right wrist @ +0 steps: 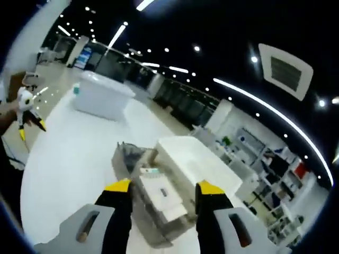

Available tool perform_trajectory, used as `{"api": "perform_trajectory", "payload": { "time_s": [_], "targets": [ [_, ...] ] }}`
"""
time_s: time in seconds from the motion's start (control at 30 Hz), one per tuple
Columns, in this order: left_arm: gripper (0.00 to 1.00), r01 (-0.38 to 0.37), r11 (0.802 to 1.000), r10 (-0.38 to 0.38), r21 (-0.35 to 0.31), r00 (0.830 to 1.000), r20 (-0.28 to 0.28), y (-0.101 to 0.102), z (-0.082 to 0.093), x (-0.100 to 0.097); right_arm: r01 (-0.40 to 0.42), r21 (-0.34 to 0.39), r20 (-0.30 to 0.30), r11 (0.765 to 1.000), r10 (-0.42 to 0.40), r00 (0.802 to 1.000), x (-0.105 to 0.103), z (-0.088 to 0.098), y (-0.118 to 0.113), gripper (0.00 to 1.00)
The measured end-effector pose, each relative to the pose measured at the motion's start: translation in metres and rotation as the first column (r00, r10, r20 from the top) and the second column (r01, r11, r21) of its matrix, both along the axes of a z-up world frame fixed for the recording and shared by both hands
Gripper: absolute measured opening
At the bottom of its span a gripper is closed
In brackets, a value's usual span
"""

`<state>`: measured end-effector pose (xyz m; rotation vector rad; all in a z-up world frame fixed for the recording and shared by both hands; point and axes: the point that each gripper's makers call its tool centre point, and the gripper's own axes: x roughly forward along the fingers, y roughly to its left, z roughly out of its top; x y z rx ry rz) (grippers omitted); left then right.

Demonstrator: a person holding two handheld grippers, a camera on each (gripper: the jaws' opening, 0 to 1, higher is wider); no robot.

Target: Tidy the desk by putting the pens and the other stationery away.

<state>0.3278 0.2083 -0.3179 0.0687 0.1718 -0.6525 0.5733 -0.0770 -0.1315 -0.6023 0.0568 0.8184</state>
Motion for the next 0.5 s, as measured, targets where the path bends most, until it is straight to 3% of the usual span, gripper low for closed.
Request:
{"api": "perform_trajectory", "payload": {
  "time_s": [0.5],
  "targets": [
    [0.66, 0.051, 0.999, -0.051, -0.004, 0.999, -0.01, -0.02, 0.003, 0.012, 0.012, 0.16, -0.048, 0.987, -0.004, 0.999, -0.064, -0.036, -0.03, 0.48]
  ]
}}
